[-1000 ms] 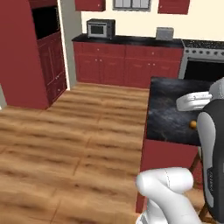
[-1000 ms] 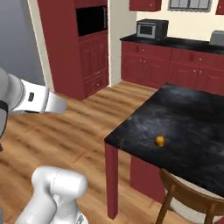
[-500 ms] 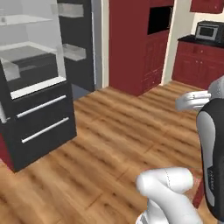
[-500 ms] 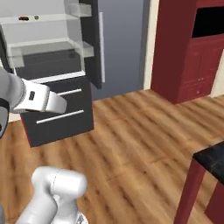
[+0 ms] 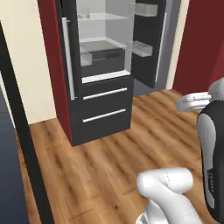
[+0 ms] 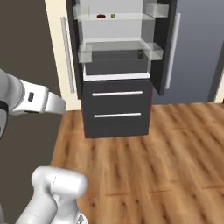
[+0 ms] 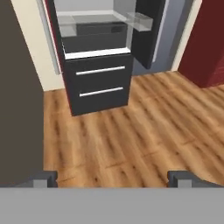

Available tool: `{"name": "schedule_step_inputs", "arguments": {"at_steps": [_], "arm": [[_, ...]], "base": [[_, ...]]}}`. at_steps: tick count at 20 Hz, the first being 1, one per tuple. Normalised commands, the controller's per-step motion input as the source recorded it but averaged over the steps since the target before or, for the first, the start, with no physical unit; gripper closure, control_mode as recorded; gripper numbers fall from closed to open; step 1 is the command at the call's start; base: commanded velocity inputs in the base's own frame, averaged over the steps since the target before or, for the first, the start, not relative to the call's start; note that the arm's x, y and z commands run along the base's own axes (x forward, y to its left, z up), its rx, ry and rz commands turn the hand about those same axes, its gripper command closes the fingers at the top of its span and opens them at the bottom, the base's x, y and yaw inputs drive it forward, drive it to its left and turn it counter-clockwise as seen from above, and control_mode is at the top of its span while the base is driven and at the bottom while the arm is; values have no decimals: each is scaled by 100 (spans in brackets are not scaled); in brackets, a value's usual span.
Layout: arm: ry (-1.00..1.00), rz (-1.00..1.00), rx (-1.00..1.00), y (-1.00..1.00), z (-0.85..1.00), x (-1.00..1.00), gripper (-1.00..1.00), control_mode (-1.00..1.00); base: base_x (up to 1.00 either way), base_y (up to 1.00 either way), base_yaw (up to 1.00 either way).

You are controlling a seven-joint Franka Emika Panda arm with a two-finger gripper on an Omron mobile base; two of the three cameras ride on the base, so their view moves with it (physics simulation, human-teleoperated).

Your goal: Open the fridge, remove the mango, lemon wedge, and chicken drumstick, and place them on any counter.

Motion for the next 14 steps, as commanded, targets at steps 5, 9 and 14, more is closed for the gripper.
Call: {"name": "schedule_step_inputs", "arguments": {"at_steps": [5, 9, 14], "arm": [[0, 0, 0, 0, 0, 0, -100, 100], [0, 0, 0, 0, 0, 0, -100, 100], [0, 0, 0, 0, 0, 0, -100, 100]], "base": [[92, -17, 55], [100, -41, 46], [100, -64, 43]]}}
